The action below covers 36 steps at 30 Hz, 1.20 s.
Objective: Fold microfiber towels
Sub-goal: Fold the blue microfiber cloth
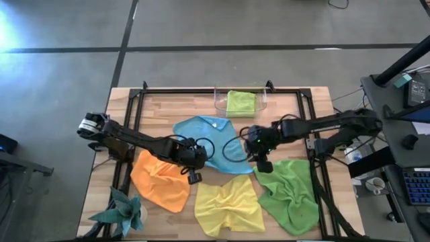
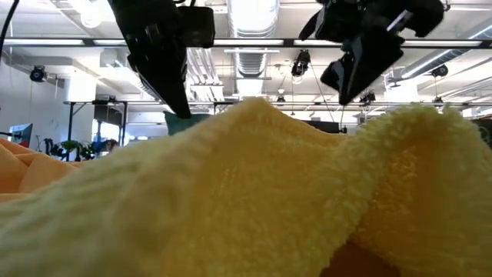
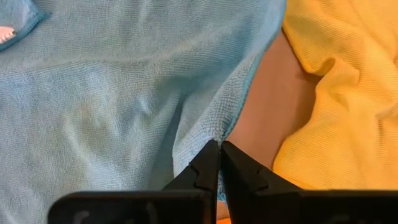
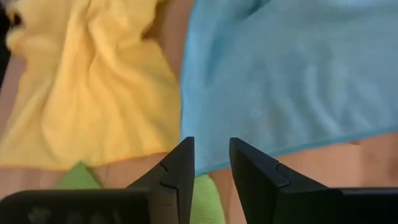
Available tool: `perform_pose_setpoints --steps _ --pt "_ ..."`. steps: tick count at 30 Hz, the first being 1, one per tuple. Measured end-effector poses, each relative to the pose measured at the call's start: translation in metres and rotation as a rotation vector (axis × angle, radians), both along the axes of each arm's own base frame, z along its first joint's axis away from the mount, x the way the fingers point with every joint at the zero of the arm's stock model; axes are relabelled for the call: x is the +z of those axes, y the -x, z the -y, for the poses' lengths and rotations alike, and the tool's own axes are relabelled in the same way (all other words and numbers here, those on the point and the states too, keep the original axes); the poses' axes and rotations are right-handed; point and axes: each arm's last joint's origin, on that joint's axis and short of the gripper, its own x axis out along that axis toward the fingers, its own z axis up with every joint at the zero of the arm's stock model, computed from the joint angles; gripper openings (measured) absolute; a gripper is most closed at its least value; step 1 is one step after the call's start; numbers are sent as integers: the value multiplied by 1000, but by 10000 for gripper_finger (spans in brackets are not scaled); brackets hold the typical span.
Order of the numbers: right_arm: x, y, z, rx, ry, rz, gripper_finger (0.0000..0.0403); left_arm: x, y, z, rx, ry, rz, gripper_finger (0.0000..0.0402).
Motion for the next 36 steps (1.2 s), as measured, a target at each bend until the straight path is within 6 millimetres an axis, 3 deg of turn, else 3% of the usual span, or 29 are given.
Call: perform_pose_setpoints --steps 7,21,32,36 --pt "-26 -11 -12 57 2 -93 100 -1 2 0 4 -2 -18 0" --pt "-64 -22 -16 81 17 -228 103 -1 2 -1 24 2 -23 0" --pt "-71 -25 -19 85 0 -236 114 -2 2 -1 24 2 -23 0" --pt "-82 -28 -20 79 0 -265 114 -2 2 -1 24 2 -23 0"
